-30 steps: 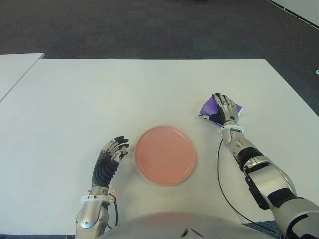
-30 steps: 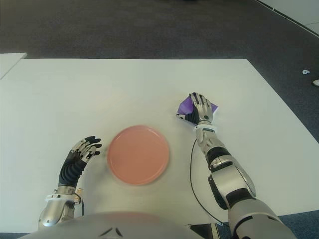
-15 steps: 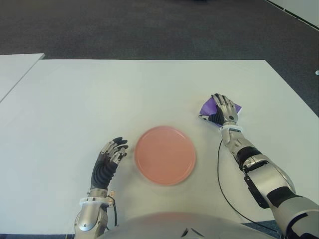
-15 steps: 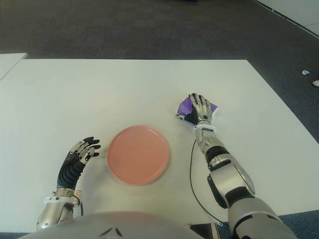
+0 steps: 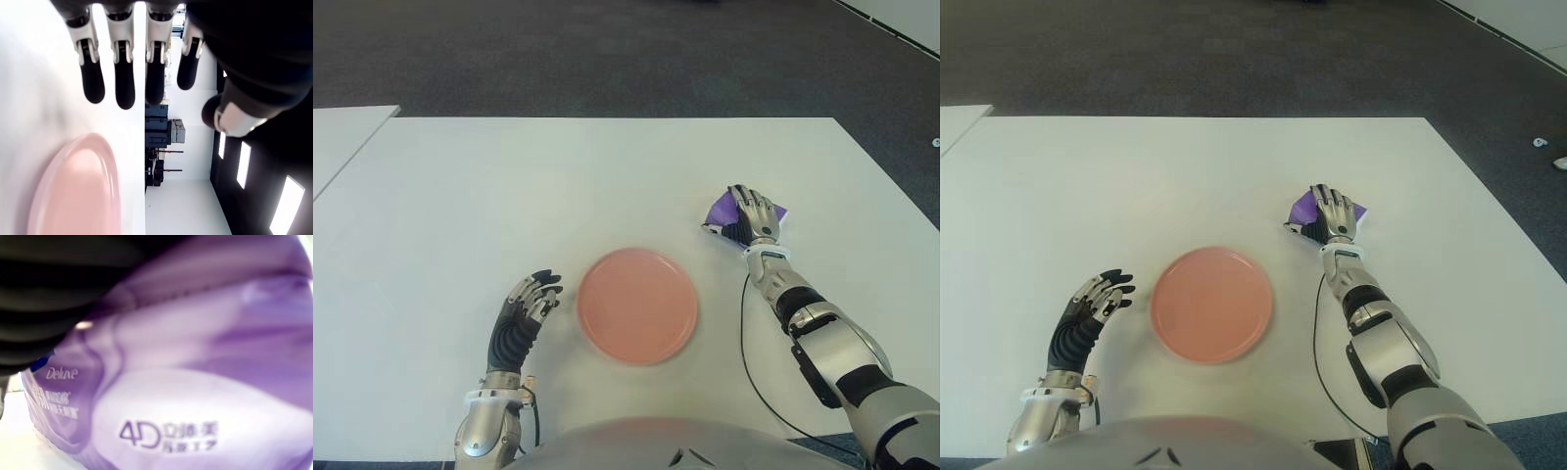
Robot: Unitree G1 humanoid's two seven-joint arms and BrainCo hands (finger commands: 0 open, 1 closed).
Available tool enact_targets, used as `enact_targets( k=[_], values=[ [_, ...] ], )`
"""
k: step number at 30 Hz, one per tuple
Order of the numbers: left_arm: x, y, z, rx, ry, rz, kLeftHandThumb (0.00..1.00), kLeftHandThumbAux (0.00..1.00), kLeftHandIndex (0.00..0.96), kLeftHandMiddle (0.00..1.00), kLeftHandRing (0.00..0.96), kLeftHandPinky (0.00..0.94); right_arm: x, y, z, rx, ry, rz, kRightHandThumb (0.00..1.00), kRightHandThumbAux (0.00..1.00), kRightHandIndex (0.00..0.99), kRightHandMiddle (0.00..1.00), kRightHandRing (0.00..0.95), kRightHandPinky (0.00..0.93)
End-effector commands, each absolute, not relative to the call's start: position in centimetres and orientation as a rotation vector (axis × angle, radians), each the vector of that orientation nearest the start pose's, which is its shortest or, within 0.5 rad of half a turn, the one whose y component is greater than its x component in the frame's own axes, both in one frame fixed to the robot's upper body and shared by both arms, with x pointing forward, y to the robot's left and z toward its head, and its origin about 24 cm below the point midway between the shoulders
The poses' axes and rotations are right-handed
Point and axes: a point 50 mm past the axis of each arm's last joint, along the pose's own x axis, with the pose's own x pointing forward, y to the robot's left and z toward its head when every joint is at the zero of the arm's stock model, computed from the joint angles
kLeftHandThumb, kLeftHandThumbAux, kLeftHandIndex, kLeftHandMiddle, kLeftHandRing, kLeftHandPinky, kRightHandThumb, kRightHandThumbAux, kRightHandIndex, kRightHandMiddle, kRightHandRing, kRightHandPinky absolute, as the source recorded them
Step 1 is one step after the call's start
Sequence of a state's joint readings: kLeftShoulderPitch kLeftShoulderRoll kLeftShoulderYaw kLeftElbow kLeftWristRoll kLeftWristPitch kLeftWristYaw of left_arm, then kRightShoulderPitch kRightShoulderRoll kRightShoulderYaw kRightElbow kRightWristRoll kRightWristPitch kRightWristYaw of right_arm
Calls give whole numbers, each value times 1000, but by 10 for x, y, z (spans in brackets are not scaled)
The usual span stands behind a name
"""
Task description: Put the tissue paper into the plate.
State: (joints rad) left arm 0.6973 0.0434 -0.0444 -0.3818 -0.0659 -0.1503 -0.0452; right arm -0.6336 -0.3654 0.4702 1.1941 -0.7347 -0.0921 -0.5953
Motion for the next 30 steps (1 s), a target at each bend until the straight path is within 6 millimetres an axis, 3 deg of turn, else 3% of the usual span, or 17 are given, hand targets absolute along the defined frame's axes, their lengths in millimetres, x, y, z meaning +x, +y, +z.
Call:
enact_targets(
  k=[1,8,10,14,15,18,22,30],
  values=[
    [112,177,23,0,151,69,271,575,265,298,321,355,263,-194,-83,-1417,402,317,422,359,58,175,159,196],
    [112,178,24,-12,158,61,279,578,263,303,322,354,263,-193,-85,-1425,418,360,411,357,73,228,218,258],
    [112,178,25,-12,159,59,280,577,259,307,325,356,262,-193,-85,-1426,423,369,450,378,164,394,373,394],
    [111,178,26,-11,160,60,284,577,256,308,326,359,263,-193,-85,-1445,429,370,525,429,312,539,511,552],
    [111,178,26,-11,160,61,288,579,258,307,327,360,264,-193,-85,-1454,431,368,592,527,354,576,547,593],
    [111,179,27,-11,160,61,294,583,260,307,328,361,265,-193,-84,-1475,435,360,677,644,406,628,598,644],
    [111,180,28,-10,163,60,302,593,265,305,327,360,263,-188,-88,-1480,464,345,817,662,424,549,639,673],
    [110,180,32,-12,182,74,325,619,276,303,323,353,261,-187,-89,-1426,487,298,852,672,438,484,703,659]
  ],
)
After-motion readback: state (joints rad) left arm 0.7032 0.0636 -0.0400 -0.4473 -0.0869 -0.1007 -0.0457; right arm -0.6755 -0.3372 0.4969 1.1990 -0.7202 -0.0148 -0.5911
